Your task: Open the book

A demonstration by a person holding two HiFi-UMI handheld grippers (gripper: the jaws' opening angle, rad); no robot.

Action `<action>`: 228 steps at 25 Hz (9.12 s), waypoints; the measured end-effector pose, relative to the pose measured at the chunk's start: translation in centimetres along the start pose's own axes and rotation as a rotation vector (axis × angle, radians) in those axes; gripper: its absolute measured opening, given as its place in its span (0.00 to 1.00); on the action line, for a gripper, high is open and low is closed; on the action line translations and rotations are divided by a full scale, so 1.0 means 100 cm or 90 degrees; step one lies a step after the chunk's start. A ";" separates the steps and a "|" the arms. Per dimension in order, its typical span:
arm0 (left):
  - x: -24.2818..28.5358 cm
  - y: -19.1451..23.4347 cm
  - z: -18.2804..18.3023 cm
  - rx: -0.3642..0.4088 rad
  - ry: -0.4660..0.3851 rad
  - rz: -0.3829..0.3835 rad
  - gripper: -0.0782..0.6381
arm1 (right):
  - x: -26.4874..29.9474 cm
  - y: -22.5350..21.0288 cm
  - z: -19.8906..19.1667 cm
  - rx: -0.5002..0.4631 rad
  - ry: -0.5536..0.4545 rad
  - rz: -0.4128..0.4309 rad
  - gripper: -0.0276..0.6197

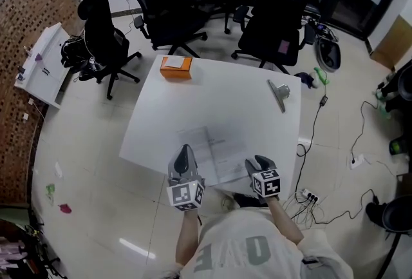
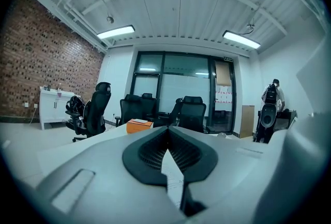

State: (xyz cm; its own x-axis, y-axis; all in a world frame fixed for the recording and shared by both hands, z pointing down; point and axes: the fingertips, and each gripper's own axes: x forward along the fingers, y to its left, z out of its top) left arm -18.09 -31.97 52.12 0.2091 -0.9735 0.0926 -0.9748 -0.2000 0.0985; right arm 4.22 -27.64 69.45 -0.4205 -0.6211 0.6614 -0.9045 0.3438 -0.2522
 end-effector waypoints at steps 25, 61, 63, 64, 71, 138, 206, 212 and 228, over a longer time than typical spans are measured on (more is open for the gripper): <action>0.001 -0.024 -0.015 -0.007 0.018 -0.038 0.13 | -0.005 -0.013 0.001 -0.048 0.029 -0.078 0.08; -0.056 -0.106 -0.108 0.069 0.129 -0.271 0.32 | -0.037 0.124 0.075 -0.149 -0.111 0.126 0.05; -0.061 -0.118 -0.117 0.080 0.158 -0.310 0.35 | -0.034 0.128 0.077 -0.151 -0.111 0.135 0.05; -0.063 -0.122 -0.122 0.084 0.174 -0.323 0.36 | -0.033 0.130 0.078 -0.151 -0.111 0.140 0.05; -0.062 -0.136 -0.124 0.133 0.164 -0.310 0.40 | -0.029 0.155 0.078 -0.163 -0.104 0.184 0.05; -0.032 -0.159 -0.133 0.200 0.216 -0.255 0.47 | -0.019 0.089 0.067 0.000 -0.048 0.154 0.05; -0.153 0.094 -0.159 0.012 0.202 0.311 0.40 | 0.019 0.075 -0.030 -0.120 0.062 0.089 0.05; -0.132 0.089 -0.111 0.033 0.119 0.279 0.36 | -0.002 0.082 0.009 -0.099 -0.030 0.091 0.05; -0.085 0.040 -0.023 0.000 -0.023 0.152 0.13 | -0.047 0.086 0.076 -0.067 -0.203 0.088 0.05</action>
State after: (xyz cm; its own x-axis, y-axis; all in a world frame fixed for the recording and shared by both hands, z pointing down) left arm -23.56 -24.22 54.05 -0.0295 -0.9965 0.0781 -0.9963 0.0356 0.0784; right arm -2.13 -27.15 58.77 -0.5543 -0.7463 0.3686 -0.8323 0.4999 -0.2395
